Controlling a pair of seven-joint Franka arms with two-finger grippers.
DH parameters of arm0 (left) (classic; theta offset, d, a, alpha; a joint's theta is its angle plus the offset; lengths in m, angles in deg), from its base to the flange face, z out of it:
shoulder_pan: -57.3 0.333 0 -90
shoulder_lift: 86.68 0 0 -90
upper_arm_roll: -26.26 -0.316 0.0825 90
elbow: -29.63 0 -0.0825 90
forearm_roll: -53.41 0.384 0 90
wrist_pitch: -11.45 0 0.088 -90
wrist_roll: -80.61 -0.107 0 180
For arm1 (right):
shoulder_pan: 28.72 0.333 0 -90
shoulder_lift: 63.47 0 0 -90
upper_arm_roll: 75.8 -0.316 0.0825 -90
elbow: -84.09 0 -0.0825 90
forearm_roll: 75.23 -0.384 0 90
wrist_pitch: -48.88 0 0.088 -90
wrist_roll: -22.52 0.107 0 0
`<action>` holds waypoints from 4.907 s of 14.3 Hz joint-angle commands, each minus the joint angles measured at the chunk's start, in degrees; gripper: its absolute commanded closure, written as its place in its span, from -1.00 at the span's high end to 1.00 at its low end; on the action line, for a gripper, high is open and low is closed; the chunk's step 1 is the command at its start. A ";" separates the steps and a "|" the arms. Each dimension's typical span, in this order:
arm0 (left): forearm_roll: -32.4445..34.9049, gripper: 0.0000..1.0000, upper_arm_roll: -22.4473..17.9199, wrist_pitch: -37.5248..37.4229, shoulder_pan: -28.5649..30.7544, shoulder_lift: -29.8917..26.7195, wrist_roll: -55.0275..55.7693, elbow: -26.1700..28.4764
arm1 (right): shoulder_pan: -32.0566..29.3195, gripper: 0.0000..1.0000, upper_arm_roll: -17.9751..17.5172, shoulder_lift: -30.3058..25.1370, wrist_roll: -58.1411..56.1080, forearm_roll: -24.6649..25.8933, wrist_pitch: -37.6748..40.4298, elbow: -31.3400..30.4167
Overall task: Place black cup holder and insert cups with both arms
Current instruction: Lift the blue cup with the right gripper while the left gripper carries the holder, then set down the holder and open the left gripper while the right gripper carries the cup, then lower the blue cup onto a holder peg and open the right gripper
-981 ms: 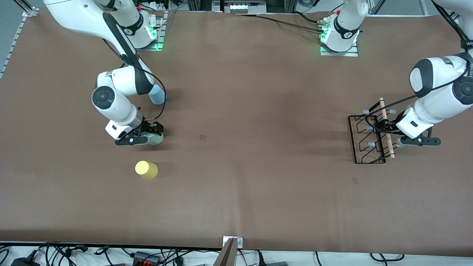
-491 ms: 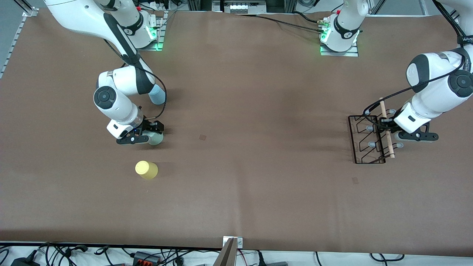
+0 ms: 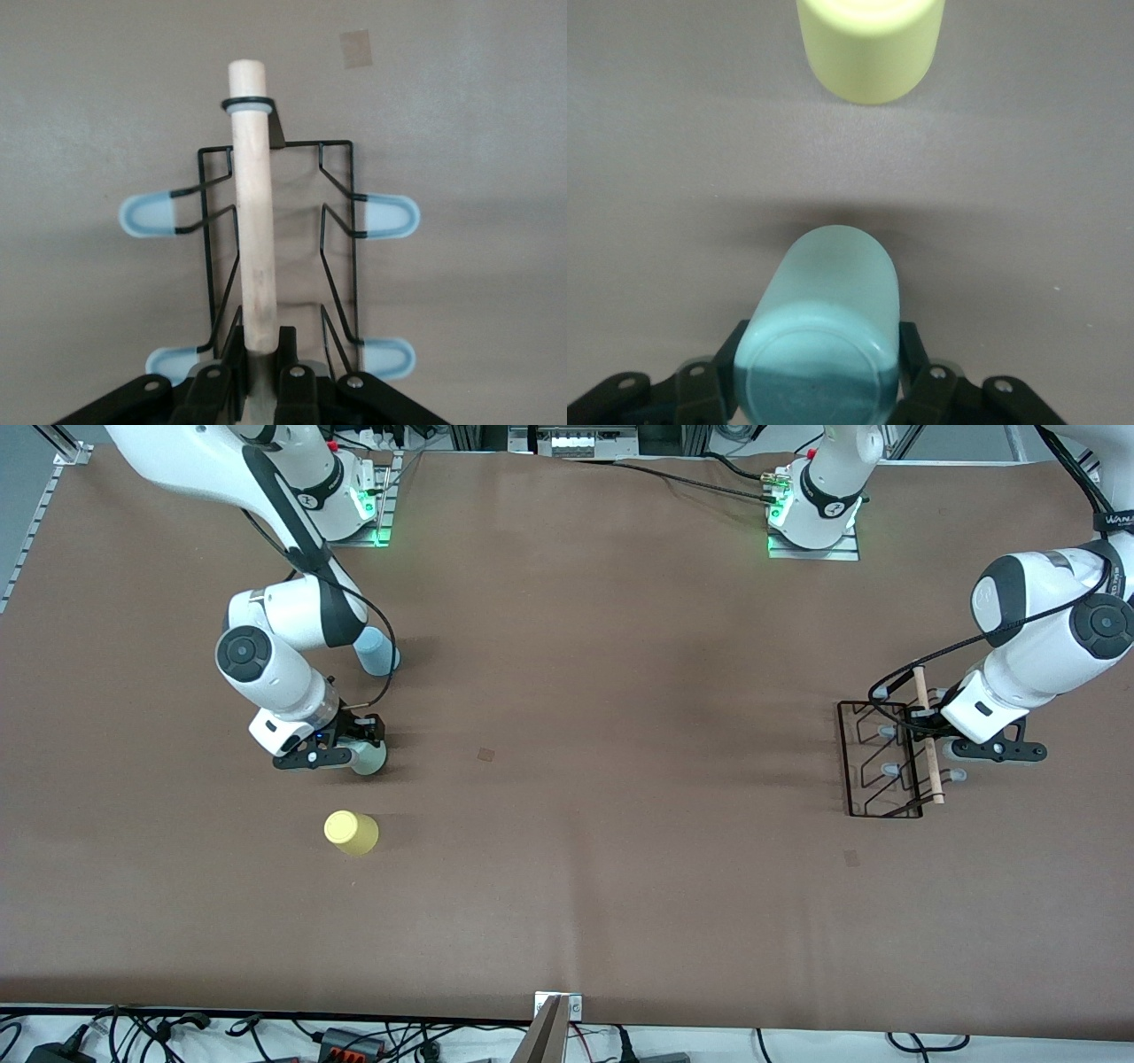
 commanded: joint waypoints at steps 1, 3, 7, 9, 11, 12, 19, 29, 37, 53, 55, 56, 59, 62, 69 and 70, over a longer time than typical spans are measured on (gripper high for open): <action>0.87 -0.86 0.37 -1.27 0.43 -1.23 -0.86 -0.83 | -0.05 -0.65 0.22 -6.20 -0.83 -0.18 5.34 -0.46; 0.87 -0.90 0.55 -5.91 0.43 -1.41 -0.86 -4.59 | -0.23 -0.65 0.22 -10.15 -1.00 -0.09 9.11 -0.46; 0.79 -0.90 4.13 -21.46 -0.37 -1.32 0.11 -17.16 | -0.31 -0.65 0.22 -16.22 -1.00 -0.09 18.77 2.34; 0.35 -0.90 8.18 -25.87 -0.37 -1.41 3.08 -20.34 | -0.40 -0.65 0.56 -16.76 -1.79 -0.09 25.62 5.94; 0.26 -0.90 13.71 -27.73 -0.37 -1.41 8.26 -21.93 | -0.84 -0.64 0.74 -16.32 -2.23 -0.09 27.41 7.54; 0.26 -0.90 16.78 -27.73 -0.37 -1.32 11.50 -22.11 | -1.02 -0.63 0.74 -16.06 -3.10 -0.09 27.15 7.54; 0.88 -0.90 29.56 -23.96 -10.00 5.08 32.77 -25.79 | -1.02 -0.63 0.74 -16.06 -3.55 -0.09 27.06 7.45; 14.48 -0.90 29.47 -10.87 -26.20 20.20 62.58 -30.28 | -0.93 -0.61 0.74 -15.53 -3.55 -0.01 26.62 7.10; 16.96 -0.79 29.47 -10.33 -27.70 22.14 64.80 -30.28 | -1.11 -0.59 0.74 -15.18 -3.46 -0.18 26.80 7.10; 16.52 1.00 29.47 -48.99 -12.61 12.75 31.07 -44.70 | 11.70 -0.59 -13.48 -15.28 40.16 -3.79 26.81 11.04; 16.34 1.00 29.56 -51.28 -7.16 11.78 23.62 -44.70 | 16.54 -0.59 -14.20 -12.12 50.20 -2.82 24.00 13.33; 16.26 1.00 29.47 -51.64 -4.70 11.69 20.18 -44.70 | 18.21 -0.59 -14.46 -10.62 53.02 -2.38 22.51 14.04; 10.57 1.00 29.47 -51.55 4.44 11.68 15.85 -44.87 | 20.51 -0.59 -15.16 -6.66 59.53 3.32 18.20 14.13; 4.30 1.00 28.95 -51.38 10.08 12.12 16.36 -48.03 | 21.92 -0.59 -15.34 -4.46 62.53 5.61 14.94 14.22; 3.25 1.00 20.97 -51.55 9.93 8.10 15.50 -52.44 | 24.12 0.16 -15.43 1.42 65.53 11.68 12.30 15.19; 2.46 1.00 15.72 -51.21 6.18 5.73 15.40 -50.08 | 24.55 0.78 -15.43 2.39 65.62 12.21 11.51 15.19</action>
